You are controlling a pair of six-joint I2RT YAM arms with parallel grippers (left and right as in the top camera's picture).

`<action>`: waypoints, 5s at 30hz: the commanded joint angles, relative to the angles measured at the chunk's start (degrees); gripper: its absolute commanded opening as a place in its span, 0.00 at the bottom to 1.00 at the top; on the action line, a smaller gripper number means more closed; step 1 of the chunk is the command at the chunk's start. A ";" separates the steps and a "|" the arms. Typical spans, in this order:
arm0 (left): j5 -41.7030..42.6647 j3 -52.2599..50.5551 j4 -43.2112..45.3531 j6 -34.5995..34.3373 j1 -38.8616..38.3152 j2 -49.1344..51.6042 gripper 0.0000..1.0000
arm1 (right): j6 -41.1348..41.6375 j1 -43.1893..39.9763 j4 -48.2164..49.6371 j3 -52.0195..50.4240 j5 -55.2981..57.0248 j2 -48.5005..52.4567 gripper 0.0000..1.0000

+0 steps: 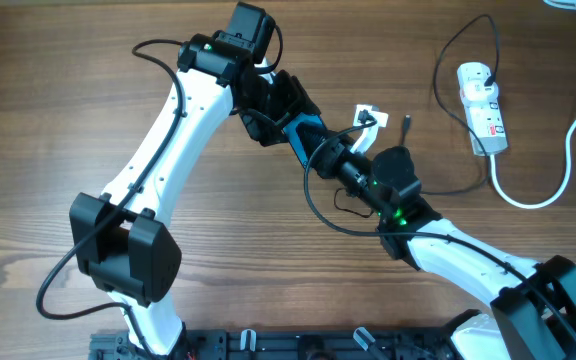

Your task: Plug charger to phone and switch on socket

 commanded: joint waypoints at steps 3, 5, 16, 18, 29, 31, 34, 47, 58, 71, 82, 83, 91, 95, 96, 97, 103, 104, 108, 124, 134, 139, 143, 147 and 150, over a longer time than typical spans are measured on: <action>-2.95 1.40 0.13 -0.48 -0.39 -0.28 0.36 | 2.03 0.55 -0.11 1.03 -2.10 0.48 0.21; -4.24 1.40 0.15 -0.50 -1.20 -0.28 0.36 | 2.08 0.55 -0.92 1.03 -2.10 0.48 0.19; -6.73 1.40 0.46 -0.52 -2.89 -0.28 0.36 | 3.54 0.55 -0.44 1.03 -3.98 0.48 0.05; -6.73 1.40 0.63 -0.52 -2.89 -0.28 0.37 | 4.20 0.55 0.44 1.03 -4.00 0.48 0.04; -6.32 1.42 1.88 1.73 1.25 -2.99 0.85 | 24.65 -2.12 1.42 1.01 -7.08 0.44 0.04; -11.28 1.42 0.48 6.01 4.13 -8.57 0.99 | 36.35 -5.46 -2.01 1.01 -14.23 0.44 0.04; -17.55 1.42 -2.93 7.02 7.21 -13.55 1.00 | 45.77 -7.61 -4.00 1.01 -22.86 0.48 0.04; 0.55 -8.26 -7.19 10.10 14.64 -18.62 1.00 | 62.16 -8.37 -1.14 1.01 -36.11 0.50 0.04; 16.63 -23.93 9.53 6.80 13.79 -19.15 0.91 | 62.18 -8.98 -1.33 1.01 -33.42 1.20 0.04; 15.17 -25.73 20.94 -0.57 11.04 -19.12 0.56 | 62.18 -0.13 10.12 1.01 -16.96 1.20 0.04; 12.61 -25.73 22.73 -6.82 11.02 -19.12 0.04 | 62.20 -0.13 9.55 1.01 -18.25 1.20 0.04; 13.33 -25.73 23.10 -8.13 11.06 -19.12 0.04 | 62.18 -0.13 7.93 1.01 -18.29 1.20 0.04; 14.32 -25.73 23.67 -5.99 12.02 -19.12 0.04 | 60.04 -0.15 -4.09 1.01 -19.74 1.20 0.22; 19.54 -25.73 23.52 -0.44 15.80 -19.12 0.04 | 40.52 -0.22 -9.16 1.01 -12.17 1.20 0.43; 20.76 -25.73 23.52 1.03 16.44 -19.12 0.04 | 36.41 -0.22 -9.77 1.01 -10.56 1.18 0.47; 22.34 -25.73 23.39 2.99 17.31 -18.99 0.04 | 32.72 -0.28 -10.73 1.01 -9.31 1.18 0.52; 29.53 -25.73 22.69 7.69 18.18 -15.47 0.04 | 18.75 -2.60 -24.02 1.01 -5.86 0.74 0.56; 31.30 -25.73 22.71 8.94 18.18 -14.14 0.04 | 17.14 -3.04 -25.05 1.01 -5.86 -0.02 0.56; 39.45 -25.73 24.76 13.29 18.14 -6.97 0.04 | 9.99 -4.37 -35.93 1.03 -0.83 -7.39 0.56; 61.24 -25.73 19.12 16.31 16.15 3.23 0.04 | 5.31 -4.52 -89.68 1.03 28.02 -42.18 0.69; 61.24 -25.73 17.42 16.31 16.15 3.13 0.04 | 6.51 -4.52 -88.52 1.05 27.58 -36.48 0.73; 61.22 -25.73 17.11 16.26 16.15 3.13 0.04 | 6.34 -4.52 -88.39 3.23 27.74 -35.78 0.72; 61.22 -25.73 15.67 16.28 16.20 3.13 0.04 | 3.39 -6.10 -88.48 4.63 28.11 -33.99 0.69; 61.22 -25.73 15.69 16.31 16.20 3.13 0.04 | -3.74 -13.49 -88.56 10.23 22.73 -26.25 0.69; 61.22 -25.73 15.72 16.33 16.20 3.13 0.04 | -12.09 -19.26 -84.48 12.81 19.71 -18.12 0.70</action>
